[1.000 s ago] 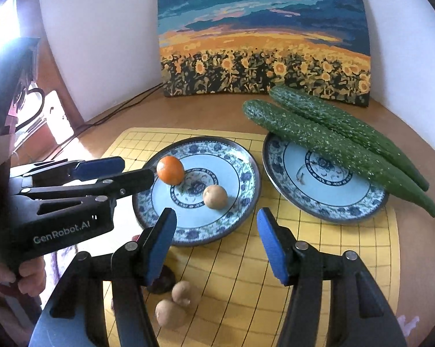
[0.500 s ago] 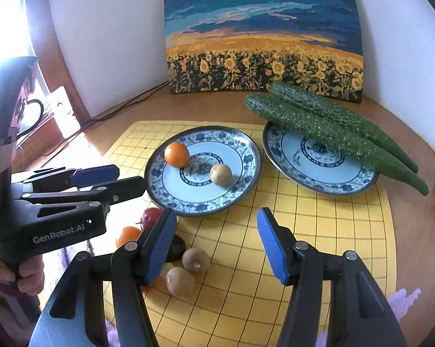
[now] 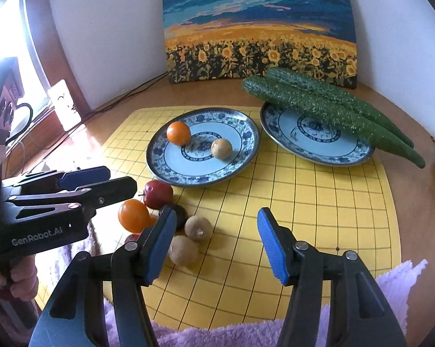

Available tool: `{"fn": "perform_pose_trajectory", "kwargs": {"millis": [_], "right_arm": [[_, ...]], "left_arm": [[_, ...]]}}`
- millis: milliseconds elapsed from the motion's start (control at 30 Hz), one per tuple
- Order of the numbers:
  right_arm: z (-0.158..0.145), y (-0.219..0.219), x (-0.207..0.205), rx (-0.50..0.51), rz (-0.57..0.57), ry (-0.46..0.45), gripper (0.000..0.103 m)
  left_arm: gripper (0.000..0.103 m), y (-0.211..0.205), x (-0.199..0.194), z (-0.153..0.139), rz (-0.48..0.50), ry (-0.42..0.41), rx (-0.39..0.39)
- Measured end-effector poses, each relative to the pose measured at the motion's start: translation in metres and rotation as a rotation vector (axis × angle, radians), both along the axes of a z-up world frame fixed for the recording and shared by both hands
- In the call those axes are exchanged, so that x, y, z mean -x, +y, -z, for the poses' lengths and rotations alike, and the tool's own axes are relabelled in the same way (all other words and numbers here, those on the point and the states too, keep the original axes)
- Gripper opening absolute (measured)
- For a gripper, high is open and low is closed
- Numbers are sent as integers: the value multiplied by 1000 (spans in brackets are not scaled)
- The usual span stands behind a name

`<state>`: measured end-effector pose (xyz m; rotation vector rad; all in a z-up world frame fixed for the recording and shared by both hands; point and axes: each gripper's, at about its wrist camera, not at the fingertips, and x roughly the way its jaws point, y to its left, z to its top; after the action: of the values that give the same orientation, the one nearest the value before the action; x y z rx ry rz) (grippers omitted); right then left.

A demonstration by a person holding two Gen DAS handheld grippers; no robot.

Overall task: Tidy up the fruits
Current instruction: 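Withdraw both grippers from the plate back toward the loose fruits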

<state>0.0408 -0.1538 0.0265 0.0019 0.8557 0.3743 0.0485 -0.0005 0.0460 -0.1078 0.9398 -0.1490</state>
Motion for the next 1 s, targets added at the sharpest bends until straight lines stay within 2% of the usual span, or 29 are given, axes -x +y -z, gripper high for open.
{"fn": "perform_pose_trajectory", "kwargs": {"millis": [400,1000], "right_arm": [[8,7,14,14,-9,11,60],[24,9,18,21,-13,41,60]], "left_arm": [[54,1,10,18,-2,46,24],[55,-3,10,27,0,56,53]]}}
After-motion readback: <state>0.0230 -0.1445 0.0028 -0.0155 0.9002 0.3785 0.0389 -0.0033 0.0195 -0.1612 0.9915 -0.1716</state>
